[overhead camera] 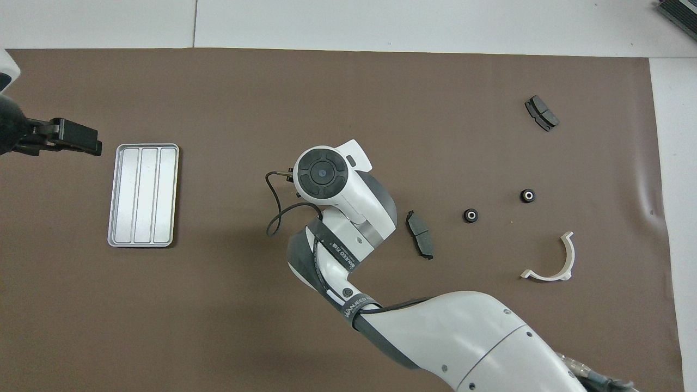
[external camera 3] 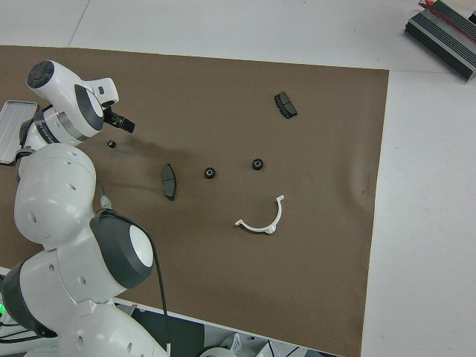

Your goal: Pick bearing gear from pile to tray

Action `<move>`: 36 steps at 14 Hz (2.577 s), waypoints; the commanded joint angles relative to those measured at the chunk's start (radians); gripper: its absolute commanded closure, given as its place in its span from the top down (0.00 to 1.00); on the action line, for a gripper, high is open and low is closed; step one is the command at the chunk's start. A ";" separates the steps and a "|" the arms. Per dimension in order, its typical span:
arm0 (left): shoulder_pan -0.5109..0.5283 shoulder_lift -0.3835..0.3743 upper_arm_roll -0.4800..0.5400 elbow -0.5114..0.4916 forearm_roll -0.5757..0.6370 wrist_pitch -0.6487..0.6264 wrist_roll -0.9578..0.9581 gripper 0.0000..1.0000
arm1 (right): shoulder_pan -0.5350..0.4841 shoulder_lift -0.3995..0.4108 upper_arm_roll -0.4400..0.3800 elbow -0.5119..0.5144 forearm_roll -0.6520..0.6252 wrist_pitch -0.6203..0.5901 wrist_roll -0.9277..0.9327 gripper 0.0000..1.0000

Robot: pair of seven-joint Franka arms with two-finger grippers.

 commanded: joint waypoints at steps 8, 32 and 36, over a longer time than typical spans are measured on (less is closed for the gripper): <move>-0.137 0.046 0.011 -0.003 0.012 0.053 -0.232 1.00 | -0.275 -0.316 0.013 -0.469 0.012 0.087 -0.345 1.00; -0.504 0.348 0.010 -0.219 0.104 0.647 -0.784 1.00 | -0.358 -0.353 0.016 -0.667 0.078 0.177 -0.593 0.62; -0.537 0.385 0.011 -0.255 0.104 0.681 -0.783 1.00 | -0.358 -0.353 0.016 -0.667 0.078 0.171 -0.593 0.35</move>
